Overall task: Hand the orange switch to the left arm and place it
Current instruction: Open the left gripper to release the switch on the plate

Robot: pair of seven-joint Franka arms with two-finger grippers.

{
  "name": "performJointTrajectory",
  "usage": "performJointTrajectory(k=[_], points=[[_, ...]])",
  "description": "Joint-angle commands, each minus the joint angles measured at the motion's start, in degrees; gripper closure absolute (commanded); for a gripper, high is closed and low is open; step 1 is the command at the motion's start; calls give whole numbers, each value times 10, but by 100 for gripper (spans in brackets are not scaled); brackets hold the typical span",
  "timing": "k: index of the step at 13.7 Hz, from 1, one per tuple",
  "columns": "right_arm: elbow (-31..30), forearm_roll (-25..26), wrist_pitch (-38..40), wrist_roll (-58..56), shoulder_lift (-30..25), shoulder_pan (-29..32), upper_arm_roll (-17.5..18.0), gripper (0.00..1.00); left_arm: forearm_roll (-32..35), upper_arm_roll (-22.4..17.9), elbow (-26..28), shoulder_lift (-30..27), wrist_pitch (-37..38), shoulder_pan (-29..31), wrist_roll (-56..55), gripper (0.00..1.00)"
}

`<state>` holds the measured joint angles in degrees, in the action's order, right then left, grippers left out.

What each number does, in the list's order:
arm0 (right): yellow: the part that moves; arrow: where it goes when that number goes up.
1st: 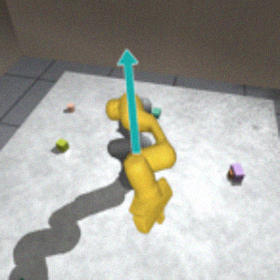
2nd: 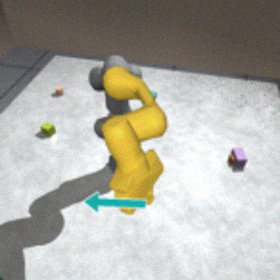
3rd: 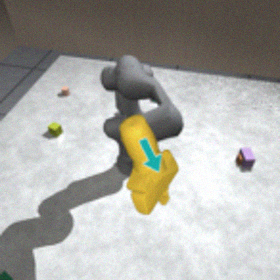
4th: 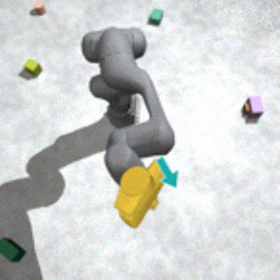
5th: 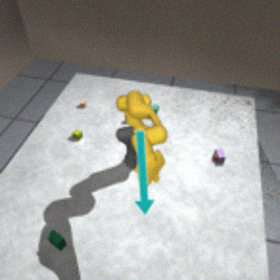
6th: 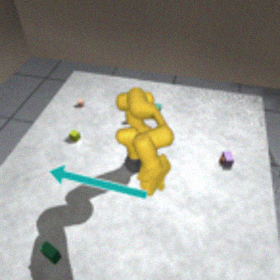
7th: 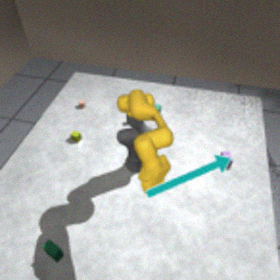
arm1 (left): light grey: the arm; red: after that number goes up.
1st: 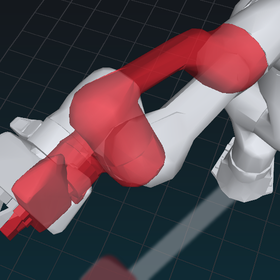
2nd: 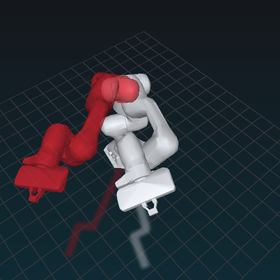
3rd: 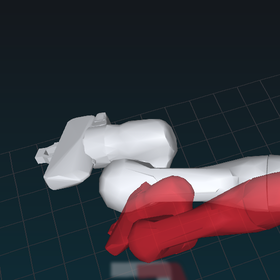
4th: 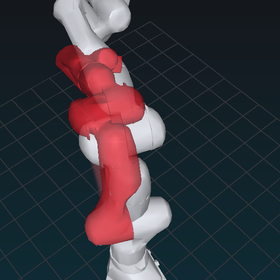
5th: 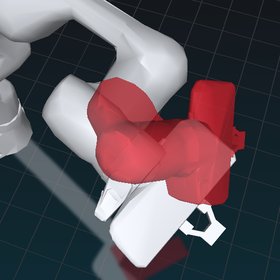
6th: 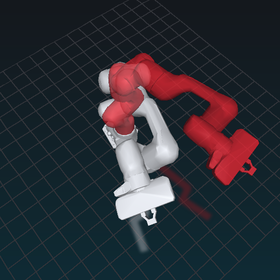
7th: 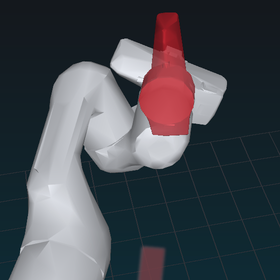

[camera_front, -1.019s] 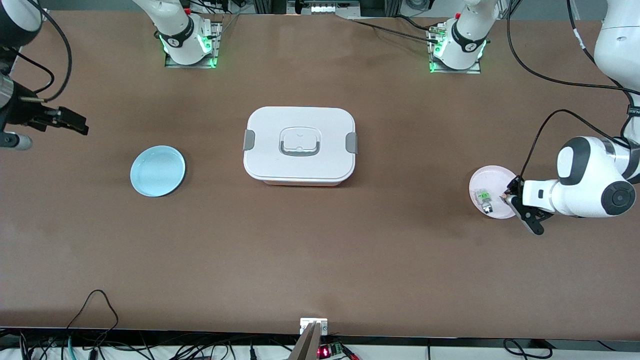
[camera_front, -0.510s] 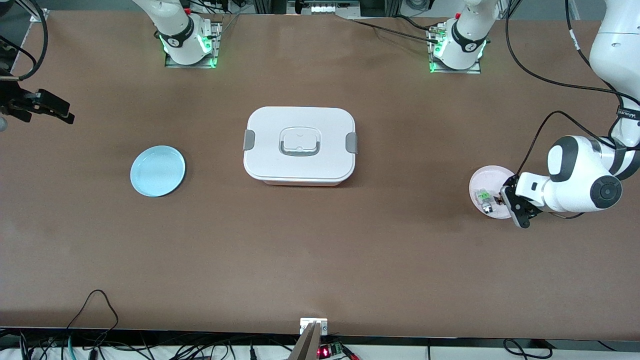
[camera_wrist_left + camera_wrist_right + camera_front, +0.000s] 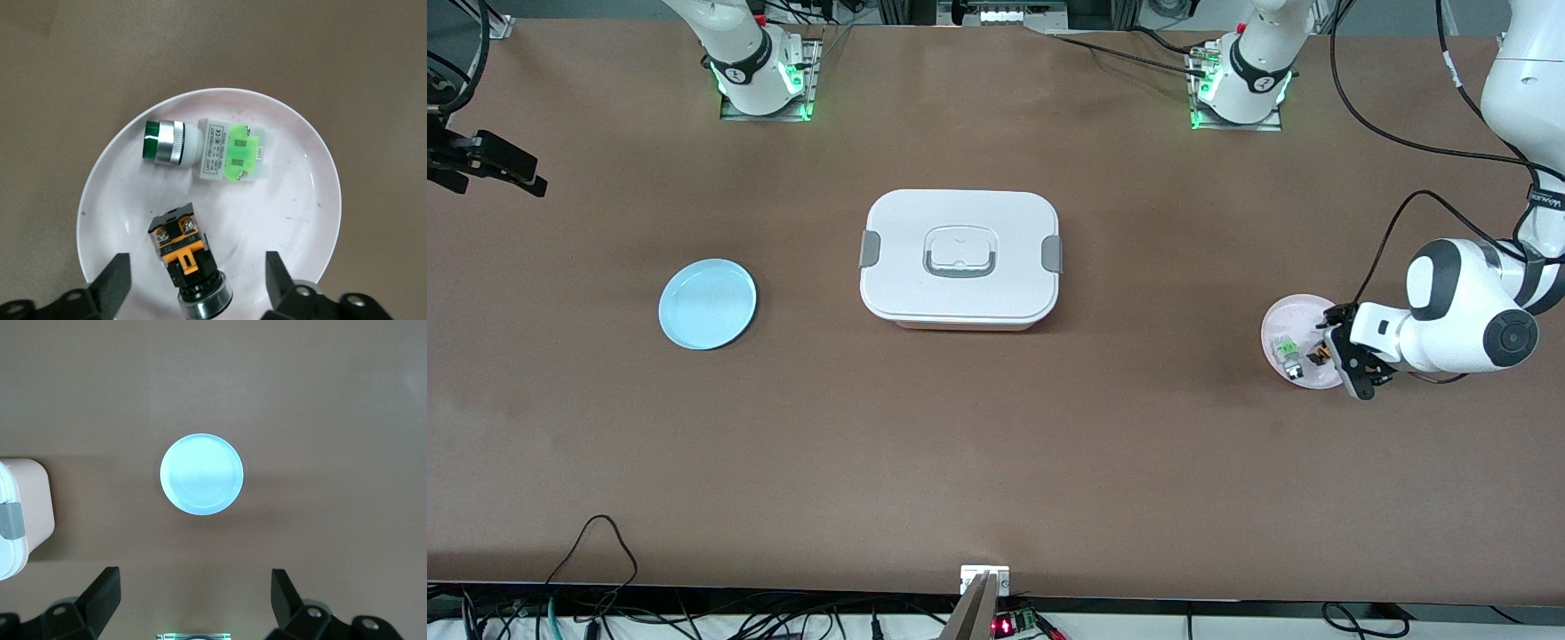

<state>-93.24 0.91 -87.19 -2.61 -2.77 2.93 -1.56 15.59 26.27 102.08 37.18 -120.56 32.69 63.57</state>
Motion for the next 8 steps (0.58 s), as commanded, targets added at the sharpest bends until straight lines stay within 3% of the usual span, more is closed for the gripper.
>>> performJointTrajectory(k=[1, 4, 8], points=[[9, -2, 11, 7, -1, -1, -1, 0, 15, 31, 1, -29, 29, 5, 1, 0], [9, -5, 11, 7, 0, -2, 1, 0, 11, 55, -23, -62, 79, 4, -15, 0], [10, -2, 11, 3, 1, -2, 2, 0, 5, 98, -128, -76, 248, 4, -133, 0]])
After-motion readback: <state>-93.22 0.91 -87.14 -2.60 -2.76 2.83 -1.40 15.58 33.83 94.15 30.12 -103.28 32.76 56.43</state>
